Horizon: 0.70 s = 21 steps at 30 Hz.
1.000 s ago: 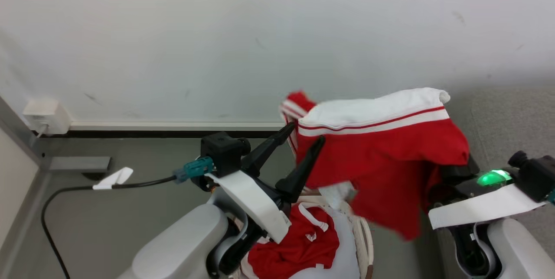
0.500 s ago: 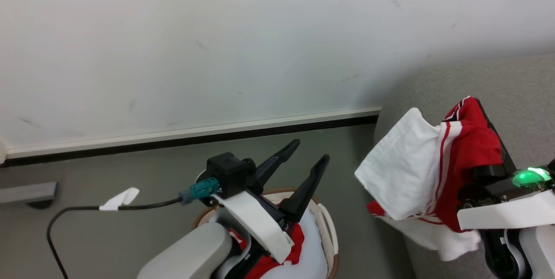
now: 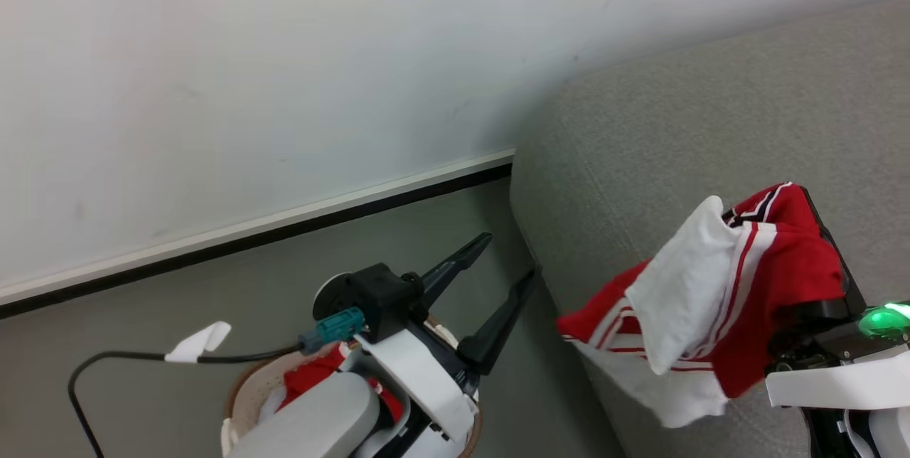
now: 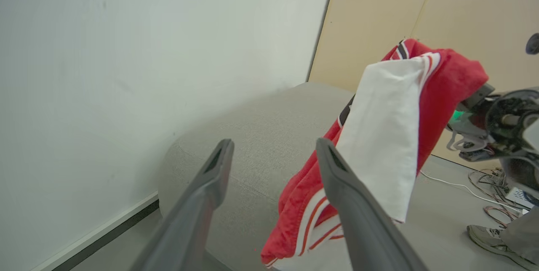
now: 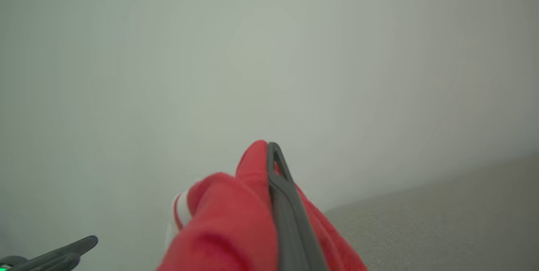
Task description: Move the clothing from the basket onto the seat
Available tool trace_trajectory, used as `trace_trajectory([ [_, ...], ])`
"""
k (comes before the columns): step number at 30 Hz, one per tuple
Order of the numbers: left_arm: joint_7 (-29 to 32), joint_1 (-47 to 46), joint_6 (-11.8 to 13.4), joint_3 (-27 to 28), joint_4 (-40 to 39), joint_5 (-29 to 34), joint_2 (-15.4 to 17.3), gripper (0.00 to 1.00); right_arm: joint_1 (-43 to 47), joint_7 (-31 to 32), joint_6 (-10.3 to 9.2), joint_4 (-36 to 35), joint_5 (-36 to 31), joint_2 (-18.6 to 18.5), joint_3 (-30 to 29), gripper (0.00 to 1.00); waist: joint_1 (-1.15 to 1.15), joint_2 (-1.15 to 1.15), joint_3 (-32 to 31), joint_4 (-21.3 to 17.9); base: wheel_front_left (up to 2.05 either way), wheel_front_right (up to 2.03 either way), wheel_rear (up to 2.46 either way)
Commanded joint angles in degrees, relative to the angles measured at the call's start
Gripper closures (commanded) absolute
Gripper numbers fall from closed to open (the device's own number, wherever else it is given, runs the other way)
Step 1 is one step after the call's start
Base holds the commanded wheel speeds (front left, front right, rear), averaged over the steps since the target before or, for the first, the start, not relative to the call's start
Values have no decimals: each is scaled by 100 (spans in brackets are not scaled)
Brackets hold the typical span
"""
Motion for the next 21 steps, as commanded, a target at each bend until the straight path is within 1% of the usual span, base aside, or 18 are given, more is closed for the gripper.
trace_trajectory([
  [1, -33, 32, -14, -19, 7, 150, 45, 0, 110, 0, -12, -40, -60, 10, -31, 100, 0, 0, 113, -269, 0, 0, 0],
  [5, -30, -19, -7, -63, 46, 312, 44, 0, 121, 0, -12, -69, -81, 26, -19, 100, 0, 0, 206, -461, 0, 0, 0],
  [9, -32, -66, -13, -70, 73, 454, 11, 0, 76, 0, -12, -80, -117, 5, -23, 100, 0, 0, 298, -546, 0, 0, 0],
  [16, -34, -142, -71, -75, 138, 533, 13, 0, -86, 0, -12, -90, -103, -7, -66, 100, 0, 0, 451, -566, 0, 0, 0],
  [18, -21, -177, -74, -74, 154, 539, 23, 0, -227, 0, -12, -91, 12, 2, -71, 100, 0, 0, 534, -552, 0, 0, 0],
  [21, 25, -282, -89, -82, 154, 578, 40, 0, -562, 14, -12, 22, 115, -94, -77, 100, 0, 0, 737, -481, 0, 0, 0],
])
